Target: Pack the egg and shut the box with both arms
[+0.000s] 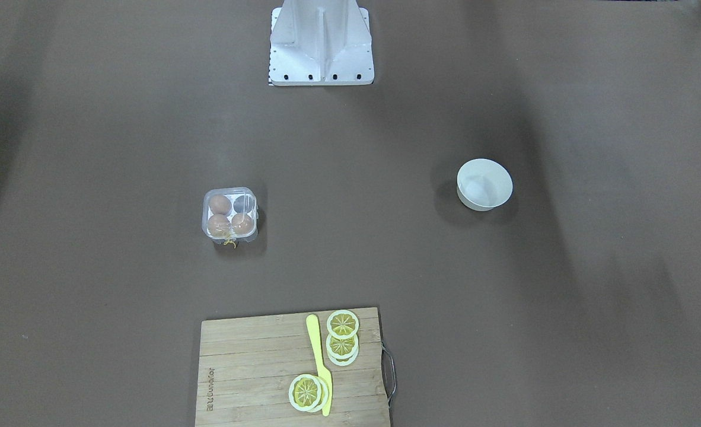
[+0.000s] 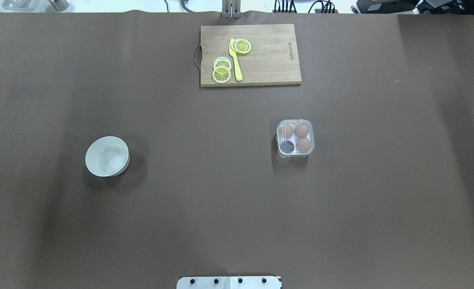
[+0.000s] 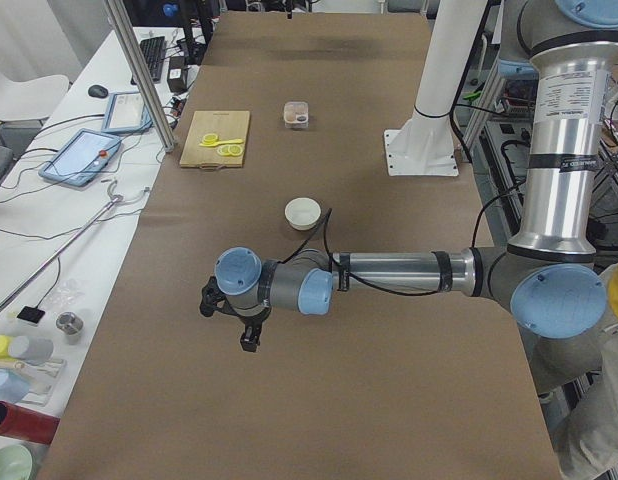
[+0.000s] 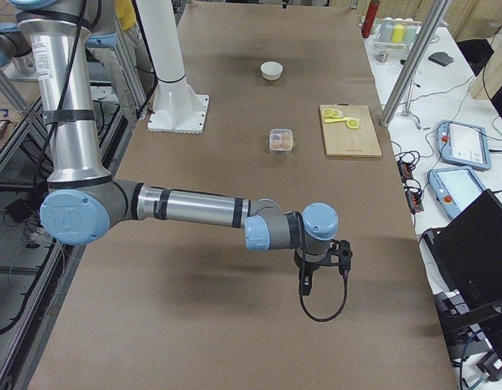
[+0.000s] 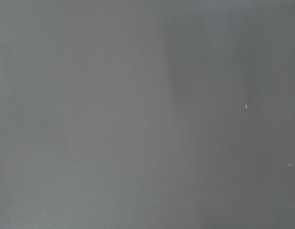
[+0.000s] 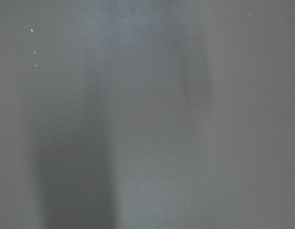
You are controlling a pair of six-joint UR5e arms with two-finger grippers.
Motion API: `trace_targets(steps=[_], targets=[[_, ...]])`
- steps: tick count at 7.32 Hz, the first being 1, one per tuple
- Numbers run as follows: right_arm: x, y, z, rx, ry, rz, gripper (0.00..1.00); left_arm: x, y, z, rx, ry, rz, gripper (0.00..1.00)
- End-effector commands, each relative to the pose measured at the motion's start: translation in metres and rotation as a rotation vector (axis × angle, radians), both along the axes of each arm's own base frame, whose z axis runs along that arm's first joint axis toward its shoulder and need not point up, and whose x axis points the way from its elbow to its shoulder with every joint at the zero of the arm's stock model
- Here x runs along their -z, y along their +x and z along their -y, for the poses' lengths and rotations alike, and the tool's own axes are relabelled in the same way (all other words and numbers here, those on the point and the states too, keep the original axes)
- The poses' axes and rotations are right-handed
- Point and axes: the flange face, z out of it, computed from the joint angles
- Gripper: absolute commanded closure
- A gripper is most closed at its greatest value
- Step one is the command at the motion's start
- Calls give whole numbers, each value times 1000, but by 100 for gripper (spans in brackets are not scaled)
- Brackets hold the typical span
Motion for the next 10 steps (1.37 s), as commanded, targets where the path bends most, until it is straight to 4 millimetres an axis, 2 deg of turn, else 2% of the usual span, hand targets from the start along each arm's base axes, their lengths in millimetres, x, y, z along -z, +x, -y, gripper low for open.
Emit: trace_targets(steps=[1,5,6,8,9,10], targets=[[-2,1,-2,-1,-4,-3,0,3,-3,4,6,-10,0,2],[-1,0,-2,-1,2,-1,0,3,-4,4,7,-8,2,2],[8,0,3,-1,17,0,0,3,-4,4,7,-8,2,2],[5,2,-11,-2,14,-1,0,6,-3,7,7,-2,1,3],[10,2,-24,-2,25,0,0,8,-3,8,8,0,1,3],[15,3,-27,-3,33,2,0,7,-3,8,8,-2,1,3]])
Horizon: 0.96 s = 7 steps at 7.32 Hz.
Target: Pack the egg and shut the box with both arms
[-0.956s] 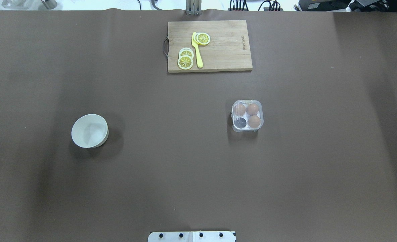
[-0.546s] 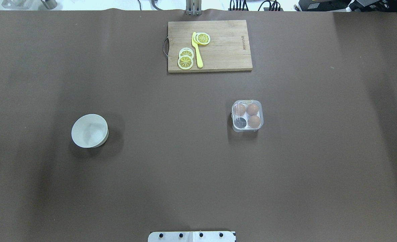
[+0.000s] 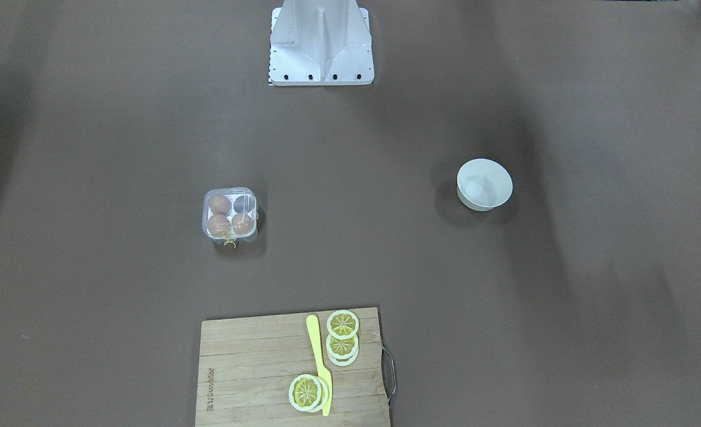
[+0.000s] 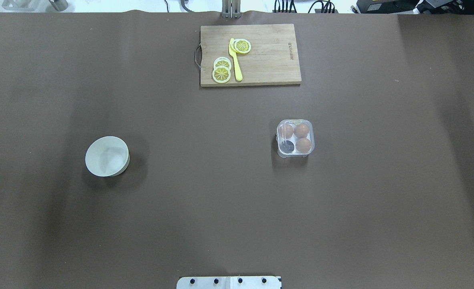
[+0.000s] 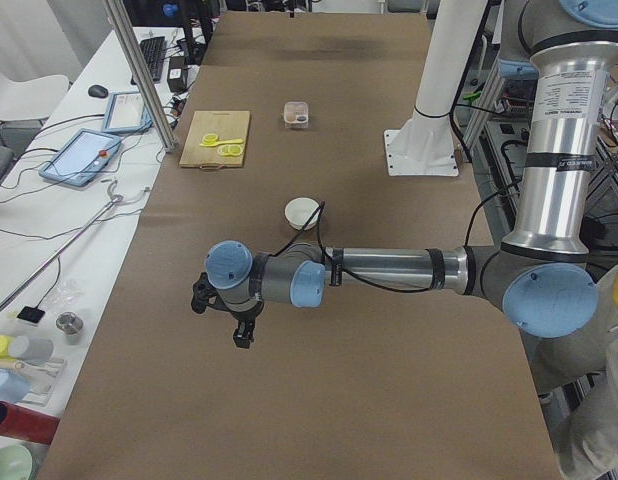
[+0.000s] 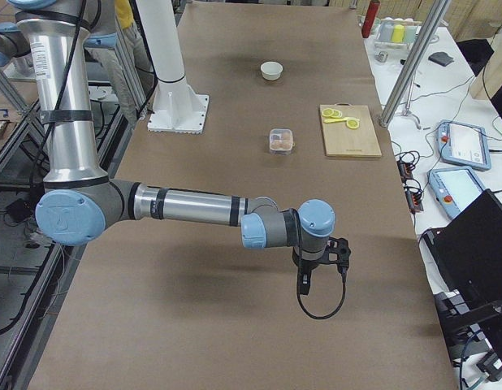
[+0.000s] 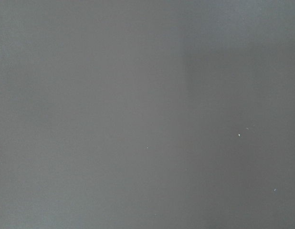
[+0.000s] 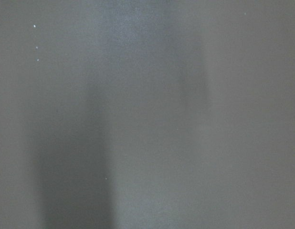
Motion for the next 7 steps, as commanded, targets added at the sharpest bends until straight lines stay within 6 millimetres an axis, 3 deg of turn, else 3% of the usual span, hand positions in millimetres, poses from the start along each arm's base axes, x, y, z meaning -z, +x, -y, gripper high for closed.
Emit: trace_targets(steps=[1,3,7], targets=[[3,1,-10,0,6,0,0,1,0,1,0,2,0,2],[-11,2,-27,0,-20,-1,0,0,0,1,0,0,0,2],[9,0,-12,1,24,-8,0,0,0,0,-1,1,-1,2]])
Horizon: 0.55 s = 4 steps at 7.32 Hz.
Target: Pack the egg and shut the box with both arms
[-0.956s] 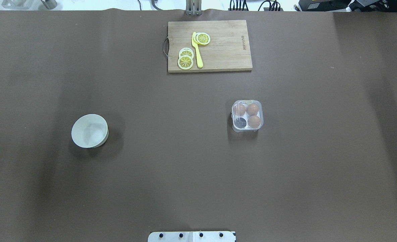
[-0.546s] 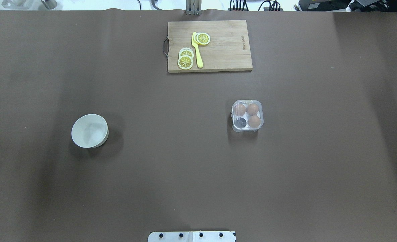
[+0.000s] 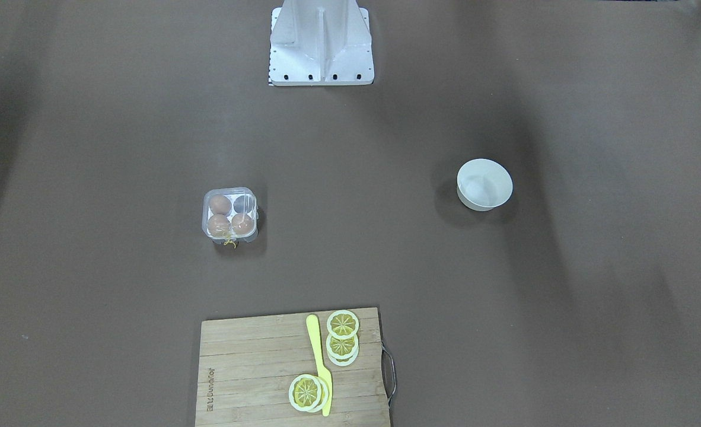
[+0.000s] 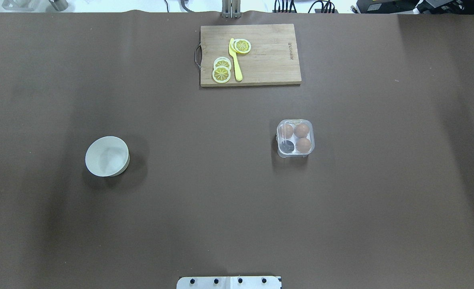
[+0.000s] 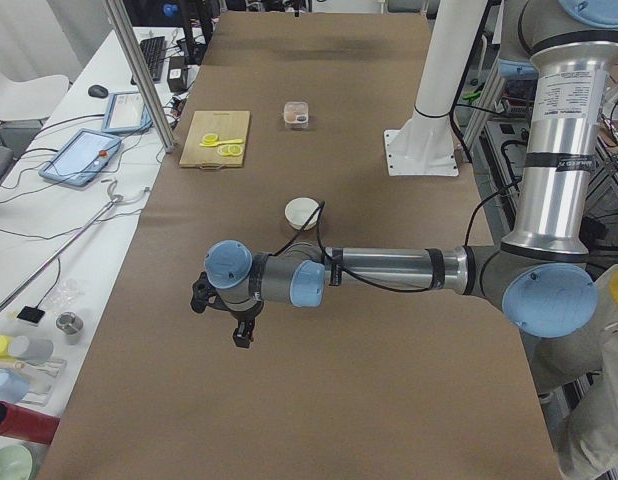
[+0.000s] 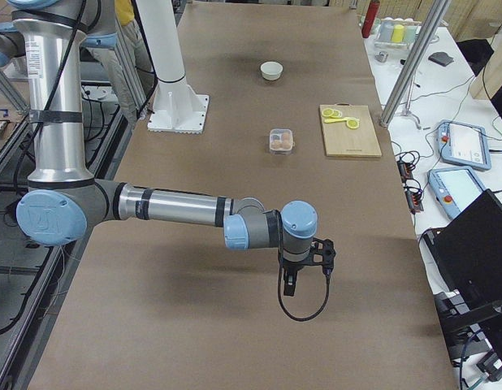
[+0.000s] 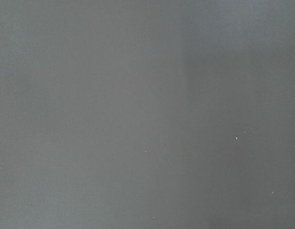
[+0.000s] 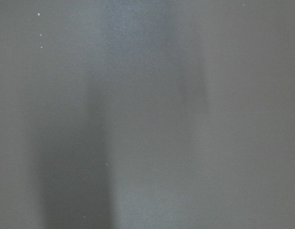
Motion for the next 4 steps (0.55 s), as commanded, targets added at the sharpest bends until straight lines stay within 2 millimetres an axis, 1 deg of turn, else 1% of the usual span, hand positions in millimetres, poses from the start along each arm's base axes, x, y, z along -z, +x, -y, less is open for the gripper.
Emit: trace_targets(steps=[1,4], targets=[[4,-1,4,1,6,-2,0,1,0,1,1,1,1,2],[8,-2,7,-2,9,1,0,3,0,2,1,5,-1,2]])
